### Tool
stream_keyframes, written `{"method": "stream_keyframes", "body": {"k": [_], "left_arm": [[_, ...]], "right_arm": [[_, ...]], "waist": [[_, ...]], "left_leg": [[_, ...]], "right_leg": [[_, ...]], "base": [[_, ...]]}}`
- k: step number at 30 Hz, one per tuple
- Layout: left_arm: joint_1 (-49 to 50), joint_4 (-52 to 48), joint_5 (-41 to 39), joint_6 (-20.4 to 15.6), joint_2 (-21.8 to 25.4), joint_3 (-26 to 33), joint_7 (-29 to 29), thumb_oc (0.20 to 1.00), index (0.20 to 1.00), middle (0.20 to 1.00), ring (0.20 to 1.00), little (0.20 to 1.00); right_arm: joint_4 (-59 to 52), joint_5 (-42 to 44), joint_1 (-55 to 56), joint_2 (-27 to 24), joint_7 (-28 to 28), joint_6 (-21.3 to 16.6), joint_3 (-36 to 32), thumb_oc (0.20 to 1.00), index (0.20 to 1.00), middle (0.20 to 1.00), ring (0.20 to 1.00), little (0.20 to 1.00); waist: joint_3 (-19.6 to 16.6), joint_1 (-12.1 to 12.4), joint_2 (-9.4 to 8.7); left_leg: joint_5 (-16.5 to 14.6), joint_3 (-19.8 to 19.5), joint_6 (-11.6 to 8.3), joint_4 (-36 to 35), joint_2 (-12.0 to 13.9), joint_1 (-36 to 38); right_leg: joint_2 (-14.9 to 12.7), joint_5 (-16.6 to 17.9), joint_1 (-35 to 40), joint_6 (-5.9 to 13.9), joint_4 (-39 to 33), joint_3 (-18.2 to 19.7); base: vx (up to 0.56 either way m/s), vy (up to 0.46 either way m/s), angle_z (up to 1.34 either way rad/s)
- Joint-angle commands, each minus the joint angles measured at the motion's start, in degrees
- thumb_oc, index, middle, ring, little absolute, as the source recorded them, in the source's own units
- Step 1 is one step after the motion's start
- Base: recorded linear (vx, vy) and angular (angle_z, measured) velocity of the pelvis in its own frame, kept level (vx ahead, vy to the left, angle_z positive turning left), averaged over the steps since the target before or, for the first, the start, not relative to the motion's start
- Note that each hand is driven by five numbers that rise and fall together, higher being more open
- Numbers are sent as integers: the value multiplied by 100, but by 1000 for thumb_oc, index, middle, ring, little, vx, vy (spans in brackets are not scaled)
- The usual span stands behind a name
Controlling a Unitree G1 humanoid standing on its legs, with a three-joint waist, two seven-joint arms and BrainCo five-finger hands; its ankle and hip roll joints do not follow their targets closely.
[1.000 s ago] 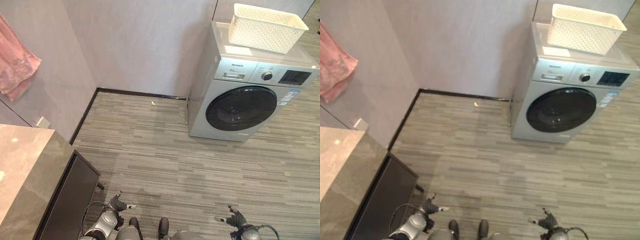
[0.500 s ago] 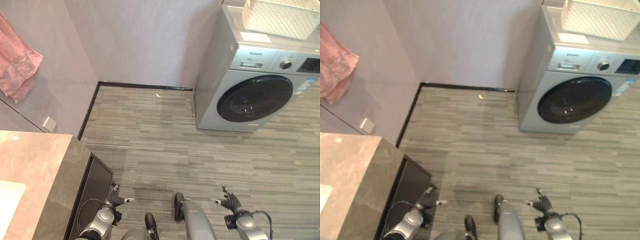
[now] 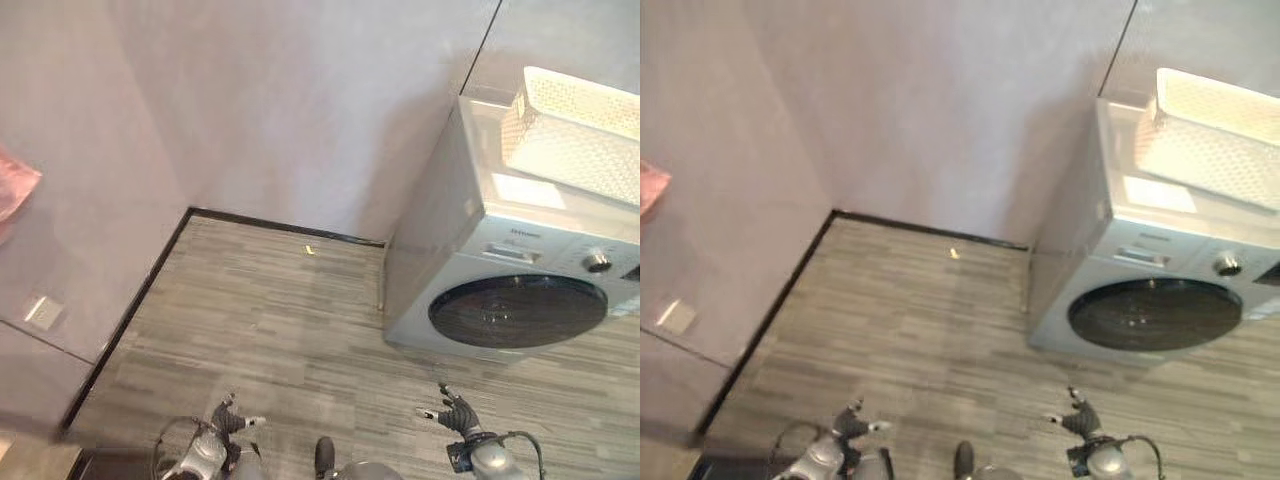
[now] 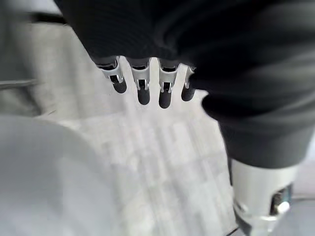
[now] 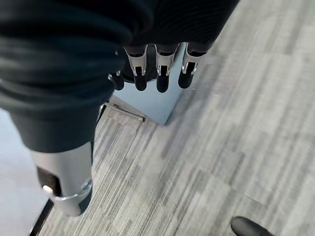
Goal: Put brush and paste in cup on sink, flatten towel.
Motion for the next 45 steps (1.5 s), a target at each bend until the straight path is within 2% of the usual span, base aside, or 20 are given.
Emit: {"method": "stream_keyframes", "body": {"k": [1,2,4,7,9,12,13,17,18,19,20,21,23,25,28,35,38,39,42,45], "left_arm": [[-252,74,289,9,-14,-201,44,1000,1000,1000,1000,1000],[-252,179,378,28,20,-127,45,1000,1000,1000,1000,1000],[-250,226,475,43,58,-63,53,1000,1000,1000,1000,1000],[-199,235,514,60,91,31,35,1000,1000,1000,1000,1000],[-42,236,436,52,106,186,75,1000,1000,1000,1000,1000],[-24,248,385,40,145,197,89,1000,1000,1000,1000,1000],[73,257,289,19,222,247,69,1000,1000,1000,1000,1000],[143,174,322,-13,274,175,47,1000,1000,1000,1000,1000],[157,151,357,-8,289,151,40,1000,1000,1000,1000,1000],[153,134,350,-10,314,107,53,1000,1000,1000,1000,1000],[130,149,339,-25,329,93,62,1000,1000,1000,1000,1000],[108,229,322,-31,345,133,72,1000,1000,1000,1000,1000],[20,361,420,-26,335,76,74,1000,1000,1000,1000,1000],[-60,402,526,-52,337,15,51,1000,1000,1000,1000,1000],[-37,449,600,-13,313,-25,50,1000,1000,1000,1000,1000],[-14,244,239,-60,420,137,87,1000,1000,1000,1000,1000],[-63,203,43,-87,460,253,125,1000,1000,1000,1000,1000],[-82,181,-33,-82,476,288,114,1000,1000,1000,1000,1000],[-59,160,-78,-77,529,315,134,1000,1000,1000,1000,1000],[-23,250,-74,-106,605,401,181,1000,1000,1000,1000,1000]], "right_arm": [[-695,-2,503,-387,-87,-95,-324,1000,1000,1000,1000,1000],[-913,-59,625,-452,-40,-144,-361,1000,1000,1000,1000,1000],[-1160,-120,718,-524,16,-175,-392,1000,1000,1000,1000,1000],[-1418,-193,750,-597,93,-134,-375,1000,1000,1000,1000,1000],[-1526,-302,650,-568,186,-114,-270,1000,1000,1000,1000,1000],[-1481,-315,612,-472,204,-111,-244,1000,1000,1000,1000,1000],[-1520,-317,656,-351,295,-118,-205,1000,1000,1000,1000,1000],[-1520,-414,525,-317,367,-124,-29,1000,1000,1000,1000,1000],[-1503,-428,496,-318,363,-125,3,1000,1000,1000,1000,1000],[-1460,-381,474,-304,358,-134,33,1000,1000,1000,1000,1000],[-1418,-329,450,-292,367,-170,88,1000,1000,1000,1000,1000],[-1432,-315,450,-279,397,-189,142,1000,1000,1000,1000,1000],[-1558,-216,506,-366,389,-256,208,1000,1000,1000,1000,1000],[-1730,-325,654,-447,455,-234,203,1000,1000,1000,1000,1000],[-1665,-394,713,-448,471,-229,223,1000,1000,1000,1000,1000],[-1434,-449,525,-591,459,-251,241,1000,1000,1000,1000,1000],[-1446,-418,509,-609,443,-260,223,1000,1000,1000,1000,1000],[-1376,-436,549,-573,421,-224,216,1000,1000,1000,1000,1000],[-1240,-476,521,-536,383,-206,256,1000,1000,1000,1000,1000],[-1114,-439,566,-505,368,-224,232,1000,1000,1000,1000,1000]], "waist": [[242,-118,281],[209,-94,343],[194,-178,392],[174,-229,425],[29,-61,408],[22,-7,268],[-15,61,104],[-12,99,23],[-16,111,16],[8,45,47],[59,-39,103],[66,-69,168],[240,-313,275],[322,-466,223],[273,-373,157],[339,-159,86],[391,-212,68],[374,-290,106],[355,-228,141],[279,-230,224]], "left_leg": [[637,763,-389,-2261,81,1085],[765,719,-373,-3299,-30,908],[1201,1151,-482,-4150,223,867],[1414,1542,-523,-4453,317,1091],[1108,1304,-309,-4210,62,1116],[848,1388,-167,-3883,-63,1080],[509,1344,125,-3816,-434,1177],[282,1407,357,-4019,-770,1390],[157,1341,445,-4052,-891,1422],[129,1183,475,-4171,-1000,1525],[97,937,480,-4340,-1106,1650],[76,856,437,-4454,-1121,1775],[43,326,418,-4441,-1235,2058],[-76,-89,418,-4381,-1287,2225],[-129,-174,418,-4277,-1334,2207],[-165,-360,196,-3527,-1200,1762],[-52,119,104,-3218,-921,1541],[-38,677,-14,-3395,-564,1640],[99,477,-32,-3745,-553,1544],[944,473,-351,-4349,200,1158]], "right_leg": [[-386,-240,-67,881,52,0],[-393,-355,116,978,2,-49],[-465,-430,293,1067,6,-188],[-512,-553,443,1139,110,-219],[-715,-766,711,1258,278,-117],[-941,-590,781,1322,519,-29],[-1259,60,652,1492,1136,122],[-1435,664,366,1594,1677,138],[-1386,782,320,1627,1796,215],[-1014,574,55,1544,1879,564],[-622,139,-351,1482,1791,914],[-565,-297,-438,1466,1526,815],[-20,-90,-1250,1325,756,1553],[110,13,-1321,1366,835,1940],[-22,85,-1067,1251,657,1652],[-91,-48,-736,1060,456,967],[-172,-159,-712,1002,545,656],[-244,-351,-600,1041,583,399],[-349,-440,-464,1095,559,192],[-729,-612,-152,1202,507,-138]], "base": [[602,126,31],[414,141,38],[428,148,12],[391,133,2],[590,249,9],[388,230,-40],[465,360,-19],[287,248,58],[316,206,48],[321,187,26],[357,167,45],[404,70,108],[393,-37,98],[233,-55,98],[126,-108,181],[68,-125,61],[42,-65,98],[151,54,97],[84,57,105],[305,320,35]]}}
